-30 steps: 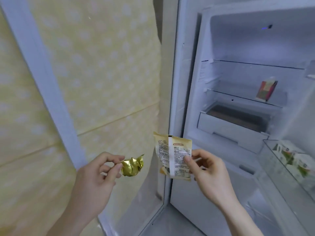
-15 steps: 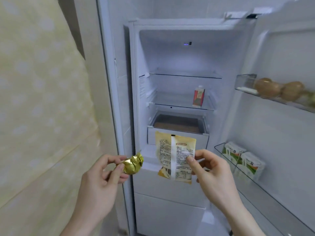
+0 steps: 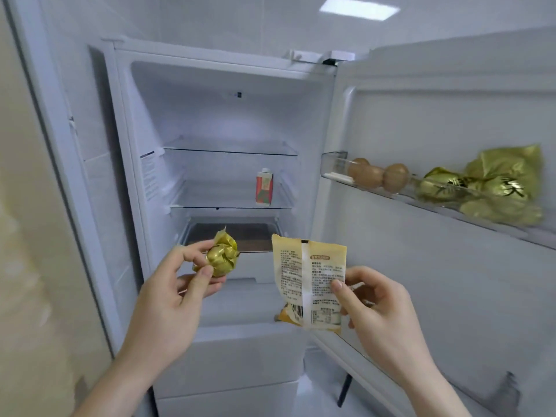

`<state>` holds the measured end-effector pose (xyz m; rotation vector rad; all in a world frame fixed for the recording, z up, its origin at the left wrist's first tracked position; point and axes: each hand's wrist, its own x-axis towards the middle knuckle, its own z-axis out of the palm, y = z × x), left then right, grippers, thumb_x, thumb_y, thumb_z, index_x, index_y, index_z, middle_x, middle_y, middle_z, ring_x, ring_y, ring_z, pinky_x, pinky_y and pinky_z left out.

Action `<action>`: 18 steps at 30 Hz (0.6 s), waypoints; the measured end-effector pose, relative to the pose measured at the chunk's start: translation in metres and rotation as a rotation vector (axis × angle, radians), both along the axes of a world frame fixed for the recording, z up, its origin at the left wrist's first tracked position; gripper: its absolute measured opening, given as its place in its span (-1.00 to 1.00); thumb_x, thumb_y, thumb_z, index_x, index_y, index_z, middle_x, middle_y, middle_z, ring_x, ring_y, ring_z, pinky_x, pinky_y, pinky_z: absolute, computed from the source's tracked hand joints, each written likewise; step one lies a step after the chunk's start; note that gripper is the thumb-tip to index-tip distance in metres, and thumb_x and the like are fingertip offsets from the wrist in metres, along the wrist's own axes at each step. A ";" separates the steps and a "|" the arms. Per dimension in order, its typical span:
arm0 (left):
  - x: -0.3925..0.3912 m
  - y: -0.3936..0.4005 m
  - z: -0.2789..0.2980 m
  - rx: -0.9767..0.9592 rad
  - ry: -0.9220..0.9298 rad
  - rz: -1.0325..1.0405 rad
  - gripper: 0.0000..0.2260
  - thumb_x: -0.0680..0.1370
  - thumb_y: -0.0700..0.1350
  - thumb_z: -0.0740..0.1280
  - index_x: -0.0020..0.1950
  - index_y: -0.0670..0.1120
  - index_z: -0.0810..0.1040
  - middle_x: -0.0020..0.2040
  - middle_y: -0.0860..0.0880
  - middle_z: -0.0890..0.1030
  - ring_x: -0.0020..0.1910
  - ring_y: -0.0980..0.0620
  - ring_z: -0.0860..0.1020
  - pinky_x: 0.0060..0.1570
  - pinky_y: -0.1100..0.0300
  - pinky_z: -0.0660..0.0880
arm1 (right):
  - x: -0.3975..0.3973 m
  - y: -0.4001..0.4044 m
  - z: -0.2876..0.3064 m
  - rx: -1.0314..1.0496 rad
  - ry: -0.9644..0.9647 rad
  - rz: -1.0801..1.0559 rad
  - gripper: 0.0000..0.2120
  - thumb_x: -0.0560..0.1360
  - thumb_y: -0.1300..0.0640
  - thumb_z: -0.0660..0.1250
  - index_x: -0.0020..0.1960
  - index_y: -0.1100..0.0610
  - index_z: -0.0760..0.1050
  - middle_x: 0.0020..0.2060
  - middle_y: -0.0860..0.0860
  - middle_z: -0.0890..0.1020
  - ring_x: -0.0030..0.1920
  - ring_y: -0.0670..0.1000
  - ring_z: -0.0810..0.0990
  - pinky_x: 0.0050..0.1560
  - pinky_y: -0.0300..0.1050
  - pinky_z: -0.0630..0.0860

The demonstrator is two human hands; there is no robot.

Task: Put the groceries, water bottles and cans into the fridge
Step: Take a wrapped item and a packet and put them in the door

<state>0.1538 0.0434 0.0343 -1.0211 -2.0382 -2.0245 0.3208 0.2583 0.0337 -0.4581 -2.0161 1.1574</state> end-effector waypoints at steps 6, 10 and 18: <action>-0.012 0.044 0.061 0.051 0.145 -0.124 -0.98 0.62 -0.26 0.27 0.00 -0.17 0.45 0.26 0.11 0.63 -0.05 -0.07 0.73 0.02 0.14 0.65 | 0.008 0.033 0.017 0.036 -0.006 -0.053 -0.84 0.56 0.13 0.44 -0.17 -0.07 0.65 -0.33 -0.04 0.68 -0.35 -0.02 0.64 -0.36 -0.18 0.54; -0.005 0.087 0.110 0.061 0.272 -0.221 -0.93 0.64 -0.27 0.27 -0.03 -0.17 0.41 0.26 0.09 0.63 -0.05 -0.07 0.74 0.02 0.02 0.67 | 0.019 0.051 0.023 0.056 -0.026 -0.073 -0.88 0.56 0.10 0.44 -0.13 -0.07 0.66 -0.28 -0.06 0.70 -0.30 0.04 0.65 -0.26 0.03 0.60; 0.036 0.180 0.186 0.145 0.376 -0.477 -0.88 0.67 -0.25 0.26 -0.05 -0.14 0.38 0.08 0.03 0.71 -0.22 -0.09 0.73 -0.20 0.11 0.67 | 0.043 0.072 0.019 0.047 -0.144 -0.069 -0.85 0.58 0.10 0.42 -0.13 -0.10 0.66 -0.22 -0.06 0.71 -0.26 -0.06 0.65 -0.28 -0.19 0.56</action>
